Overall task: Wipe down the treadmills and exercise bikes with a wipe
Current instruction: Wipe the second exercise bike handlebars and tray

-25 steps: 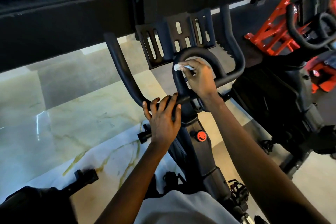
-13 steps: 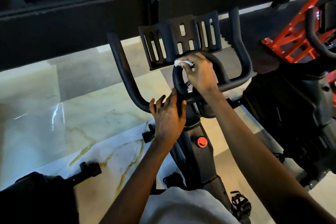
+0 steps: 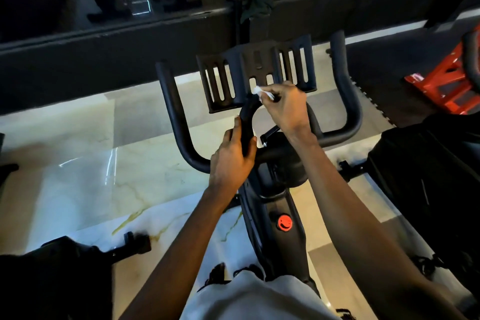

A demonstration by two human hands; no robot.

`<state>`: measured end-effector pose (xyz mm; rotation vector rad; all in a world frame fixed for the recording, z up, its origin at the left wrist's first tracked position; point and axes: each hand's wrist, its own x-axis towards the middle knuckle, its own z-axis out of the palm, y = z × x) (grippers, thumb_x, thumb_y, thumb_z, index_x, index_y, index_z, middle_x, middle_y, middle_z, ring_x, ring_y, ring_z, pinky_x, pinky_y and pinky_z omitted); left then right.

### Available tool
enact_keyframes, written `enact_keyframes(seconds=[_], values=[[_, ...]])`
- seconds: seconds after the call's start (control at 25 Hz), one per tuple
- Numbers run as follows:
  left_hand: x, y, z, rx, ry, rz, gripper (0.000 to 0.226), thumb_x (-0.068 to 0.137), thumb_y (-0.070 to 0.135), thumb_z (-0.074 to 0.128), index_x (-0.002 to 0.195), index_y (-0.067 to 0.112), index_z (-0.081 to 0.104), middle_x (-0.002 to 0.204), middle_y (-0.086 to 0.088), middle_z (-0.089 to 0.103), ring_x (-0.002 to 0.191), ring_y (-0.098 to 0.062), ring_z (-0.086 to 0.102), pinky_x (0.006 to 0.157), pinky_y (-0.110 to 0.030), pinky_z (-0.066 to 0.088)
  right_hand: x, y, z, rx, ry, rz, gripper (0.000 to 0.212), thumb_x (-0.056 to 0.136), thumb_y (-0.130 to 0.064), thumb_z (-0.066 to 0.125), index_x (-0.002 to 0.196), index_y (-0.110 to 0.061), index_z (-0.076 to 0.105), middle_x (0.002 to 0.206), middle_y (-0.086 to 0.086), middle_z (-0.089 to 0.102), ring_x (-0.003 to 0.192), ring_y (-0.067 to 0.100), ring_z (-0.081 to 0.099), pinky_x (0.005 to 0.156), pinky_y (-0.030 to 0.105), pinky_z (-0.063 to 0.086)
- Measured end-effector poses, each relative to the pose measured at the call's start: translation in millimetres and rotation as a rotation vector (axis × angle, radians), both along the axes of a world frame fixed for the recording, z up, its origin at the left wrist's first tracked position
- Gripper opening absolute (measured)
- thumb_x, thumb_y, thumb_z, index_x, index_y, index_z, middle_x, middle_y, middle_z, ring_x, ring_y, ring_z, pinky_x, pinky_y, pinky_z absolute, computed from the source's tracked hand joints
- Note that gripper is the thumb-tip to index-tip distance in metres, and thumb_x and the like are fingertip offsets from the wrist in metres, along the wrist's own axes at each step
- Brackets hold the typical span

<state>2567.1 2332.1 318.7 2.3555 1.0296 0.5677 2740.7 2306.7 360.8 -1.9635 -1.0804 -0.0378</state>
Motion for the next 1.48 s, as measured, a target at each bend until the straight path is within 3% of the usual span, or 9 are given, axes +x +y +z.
enact_keyframes(seconds=[0.16,0.28,0.4,0.52,0.8,0.92,1.12,1.28,1.48], values=[[3,-5,-4,0.108,0.019,0.05,0.062,0.102,0.045,0.043,0.156,0.017,0.03,0.122,-0.008,0.061,0.09,-0.033,0.068,0.064,-0.045,0.054,-8,2,-4,0.008,0.146,-0.052,0.019,0.092,-0.026,0.07,0.108,-0.016,0.074,0.097,-0.005,0.074,0.081,-0.002,0.066,0.073,0.01,0.053],[5,-8,-6,0.17,0.057,0.087,0.062,0.101,0.046,0.039,0.155,0.016,0.032,0.136,-0.005,0.058,0.096,-0.032,0.068,0.06,-0.043,0.054,-24,11,-9,-0.025,0.098,0.075,0.017,0.089,-0.022,0.072,0.105,-0.02,0.075,0.095,-0.005,0.067,0.077,0.0,0.061,0.068,0.003,0.044],[4,-8,-6,0.161,0.08,0.064,0.062,0.103,0.046,0.04,0.158,0.021,0.024,0.155,0.001,0.042,0.102,-0.03,0.068,0.064,-0.043,0.056,0,2,-5,-0.035,0.046,0.013,0.017,0.091,-0.031,0.07,0.106,-0.024,0.074,0.097,-0.005,0.064,0.082,0.007,0.063,0.071,0.017,0.052],[5,-4,0,0.051,0.068,0.015,0.065,0.104,0.045,0.041,0.159,0.024,0.014,0.155,-0.002,0.039,0.103,-0.032,0.068,0.075,-0.047,0.058,23,-13,-5,-0.034,0.04,-0.128,0.021,0.093,-0.036,0.067,0.107,-0.022,0.074,0.097,-0.005,0.071,0.083,0.007,0.066,0.072,0.03,0.059],[13,1,5,0.043,0.084,0.044,0.066,0.104,0.044,0.04,0.161,0.027,0.008,0.152,-0.005,0.045,0.103,-0.037,0.066,0.078,-0.047,0.053,-17,10,-7,-0.034,0.074,-0.023,0.019,0.092,-0.028,0.068,0.109,-0.021,0.074,0.096,-0.006,0.065,0.082,0.006,0.064,0.073,0.018,0.053],[13,2,1,0.079,0.074,0.039,0.066,0.104,0.044,0.039,0.161,0.025,0.011,0.153,-0.004,0.044,0.108,-0.035,0.065,0.079,-0.046,0.055,0,1,-7,-0.067,0.012,-0.023,0.014,0.091,-0.035,0.068,0.101,-0.026,0.072,0.095,-0.007,0.065,0.082,0.009,0.064,0.071,0.026,0.055],[11,3,-9,0.226,0.091,-0.08,0.067,0.106,0.043,0.034,0.161,0.019,0.006,0.168,0.001,0.012,0.129,-0.029,0.051,0.098,-0.047,0.052,40,-36,-6,-0.115,0.019,-0.22,0.022,0.093,-0.04,0.067,0.101,-0.02,0.072,0.089,-0.011,0.068,0.07,-0.006,0.055,0.059,0.002,0.036],[12,4,-8,0.187,0.139,-0.081,0.069,0.105,0.048,0.03,0.161,0.021,-0.002,0.169,0.004,0.0,0.133,-0.028,0.046,0.103,-0.047,0.048,32,-34,-7,-0.086,0.03,-0.227,0.02,0.094,-0.034,0.066,0.102,-0.016,0.072,0.091,-0.007,0.069,0.077,0.0,0.059,0.068,0.006,0.043],[8,4,-7,0.21,0.165,-0.131,0.072,0.103,0.059,0.027,0.161,0.021,0.007,0.169,-0.002,0.0,0.153,-0.027,0.013,0.12,-0.048,0.025,18,-14,-5,-0.065,-0.013,-0.102,0.021,0.092,-0.024,0.069,0.11,-0.015,0.073,0.1,-0.002,0.067,0.094,0.006,0.055,0.078,0.017,0.048]])
